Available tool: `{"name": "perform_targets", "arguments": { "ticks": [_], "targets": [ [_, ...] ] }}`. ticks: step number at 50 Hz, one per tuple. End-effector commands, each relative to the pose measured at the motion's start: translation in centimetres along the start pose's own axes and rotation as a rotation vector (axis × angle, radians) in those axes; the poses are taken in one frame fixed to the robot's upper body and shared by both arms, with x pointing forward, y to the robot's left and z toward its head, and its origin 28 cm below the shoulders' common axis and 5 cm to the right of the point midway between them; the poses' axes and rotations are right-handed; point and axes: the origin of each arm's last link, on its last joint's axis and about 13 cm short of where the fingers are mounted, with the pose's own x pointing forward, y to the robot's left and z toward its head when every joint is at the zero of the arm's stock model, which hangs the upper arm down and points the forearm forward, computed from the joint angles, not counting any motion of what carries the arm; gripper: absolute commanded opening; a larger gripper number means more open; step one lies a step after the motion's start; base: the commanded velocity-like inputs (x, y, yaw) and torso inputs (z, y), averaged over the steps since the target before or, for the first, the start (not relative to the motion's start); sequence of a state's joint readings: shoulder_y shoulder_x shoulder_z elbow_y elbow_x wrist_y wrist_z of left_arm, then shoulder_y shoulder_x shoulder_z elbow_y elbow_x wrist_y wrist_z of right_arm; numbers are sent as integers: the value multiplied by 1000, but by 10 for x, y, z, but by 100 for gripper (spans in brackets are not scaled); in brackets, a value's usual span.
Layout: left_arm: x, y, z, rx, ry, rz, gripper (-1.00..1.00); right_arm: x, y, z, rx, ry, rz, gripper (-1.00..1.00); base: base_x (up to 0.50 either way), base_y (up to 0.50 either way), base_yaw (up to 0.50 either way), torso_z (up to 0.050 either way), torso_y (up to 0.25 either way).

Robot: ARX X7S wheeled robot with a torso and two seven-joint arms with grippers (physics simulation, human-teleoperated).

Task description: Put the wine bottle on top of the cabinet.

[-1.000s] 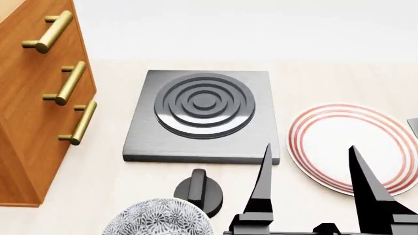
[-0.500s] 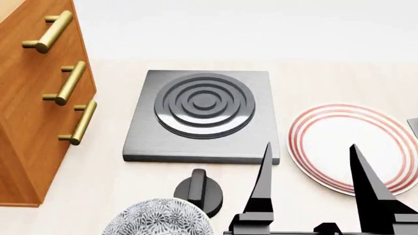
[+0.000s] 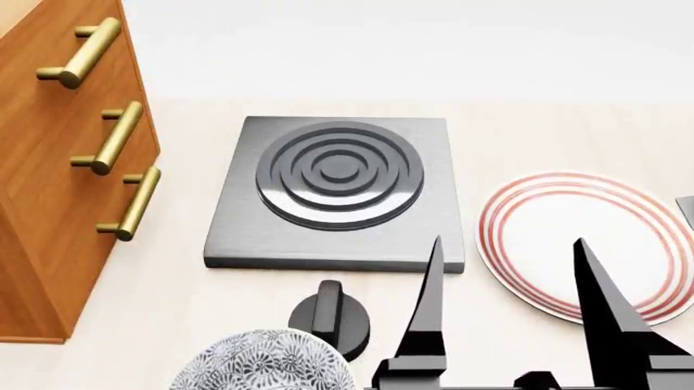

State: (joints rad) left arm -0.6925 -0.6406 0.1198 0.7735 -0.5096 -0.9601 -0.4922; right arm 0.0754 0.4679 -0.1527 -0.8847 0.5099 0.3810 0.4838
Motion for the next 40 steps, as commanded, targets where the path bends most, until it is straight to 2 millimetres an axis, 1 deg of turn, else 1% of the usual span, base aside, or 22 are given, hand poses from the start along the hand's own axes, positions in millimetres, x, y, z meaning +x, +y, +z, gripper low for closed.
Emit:
{"name": "perform_targets", "arguments": {
  "ticks": [1,2,4,7,9,15,17,23,27,29,32,34,40],
  "targets": [
    [-66,-27,-18,21,-39,-68,100,0,3,-1,1,1,10,100,0,0,0,0,0],
    [-77,-37,-26,4,-27,-91,100,0,3,-1,2,2,14,100,0,0,0,0,0],
    [-86,-45,-33,-28,-7,-123,100,0,4,-1,2,3,17,100,0,0,0,0,0],
    [-95,-54,-35,-48,-3,-133,100,0,5,-1,2,3,23,100,0,0,0,0,0],
    [-98,-61,-38,-34,-5,-165,100,0,5,-1,1,3,26,100,0,0,0,0,0],
    [-103,-75,-45,-74,13,-198,100,0,7,-1,-4,3,35,100,0,0,0,0,0],
    [-107,-81,-45,-73,4,-230,100,-1,8,0,-7,5,46,100,0,0,0,0,0],
    [-111,-86,-46,-71,3,-252,100,-2,9,3,-7,-5,50,100,0,0,0,0,0],
    [-115,-90,-51,-68,15,-277,100,-2,10,2,-7,-3,55,100,0,0,0,0,0],
    [-113,-91,-52,-81,22,-272,100,-1,10,2,-7,-2,56,100,0,0,0,0,0],
    [-111,-92,-47,-81,8,-282,100,-1,10,2,-8,-2,56,100,0,0,0,0,0],
    [-111,-94,-50,-80,12,-287,100,-1,9,3,-6,-5,56,100,0,0,0,0,0],
    [-112,-96,-51,-79,14,-302,100,-2,9,3,-2,-6,56,100,0,0,0,0,0]
  ]
}}
